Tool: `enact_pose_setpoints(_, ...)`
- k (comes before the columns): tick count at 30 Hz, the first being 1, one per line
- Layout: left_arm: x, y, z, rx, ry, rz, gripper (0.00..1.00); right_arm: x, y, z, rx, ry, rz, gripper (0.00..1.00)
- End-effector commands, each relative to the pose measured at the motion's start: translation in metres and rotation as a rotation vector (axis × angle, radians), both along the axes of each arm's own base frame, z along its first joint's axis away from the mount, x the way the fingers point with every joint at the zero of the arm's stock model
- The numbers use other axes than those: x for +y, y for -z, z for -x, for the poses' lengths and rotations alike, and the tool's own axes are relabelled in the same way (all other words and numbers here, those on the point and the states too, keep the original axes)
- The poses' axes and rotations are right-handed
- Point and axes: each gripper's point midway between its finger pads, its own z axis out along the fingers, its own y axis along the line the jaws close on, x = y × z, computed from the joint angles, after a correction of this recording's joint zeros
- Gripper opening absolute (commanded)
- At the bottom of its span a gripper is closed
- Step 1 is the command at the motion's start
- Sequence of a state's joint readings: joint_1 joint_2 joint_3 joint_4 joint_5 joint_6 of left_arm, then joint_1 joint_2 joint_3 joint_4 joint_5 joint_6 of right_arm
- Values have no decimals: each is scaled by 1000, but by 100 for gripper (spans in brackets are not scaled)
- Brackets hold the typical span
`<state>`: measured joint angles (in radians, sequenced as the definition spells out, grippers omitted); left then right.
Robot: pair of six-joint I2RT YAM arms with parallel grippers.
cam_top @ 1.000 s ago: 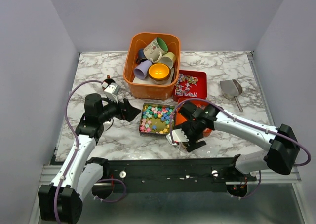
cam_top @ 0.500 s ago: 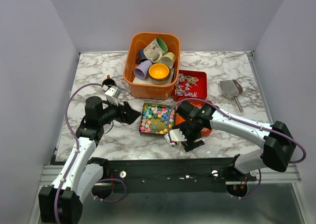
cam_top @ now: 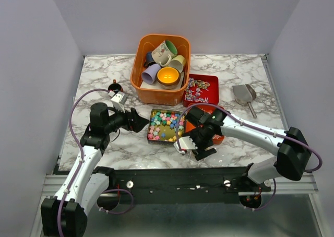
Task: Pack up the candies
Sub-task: Close the bottle lid on the packing bottle.
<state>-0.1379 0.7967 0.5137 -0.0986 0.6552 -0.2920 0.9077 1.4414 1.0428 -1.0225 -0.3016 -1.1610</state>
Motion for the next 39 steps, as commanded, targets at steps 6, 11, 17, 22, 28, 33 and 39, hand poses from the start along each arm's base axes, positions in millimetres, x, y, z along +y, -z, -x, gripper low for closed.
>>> enact_pose_setpoints(6, -2, -2, 5, -28, 22, 6, 99, -4, -3, 5, 22, -11, 14, 81)
enact_pose_setpoints(11, -1, -1, 3, -27, 13, 10, 99, -3, -2, 1, -19, 0, 0, 82)
enact_pose_setpoints(17, 1, -1, 2, -23, 4, 13, 99, -7, 1, 4, -26, -7, 0, 82)
enact_pose_setpoints(22, 2, 1, 0, -17, -4, 15, 99, -1, -5, 7, -32, -7, -24, 82)
enact_pose_setpoints(28, 5, 1, -2, -14, -20, 25, 99, 0, 4, 5, -51, -23, -11, 82)
enact_pose_setpoints(33, 7, 2, -2, -10, -26, 24, 99, -2, 8, 9, -33, -35, 1, 82)
enact_pose_setpoints(39, 5, 0, -1, -15, -10, 36, 99, -9, 15, 10, -43, -15, 20, 88)
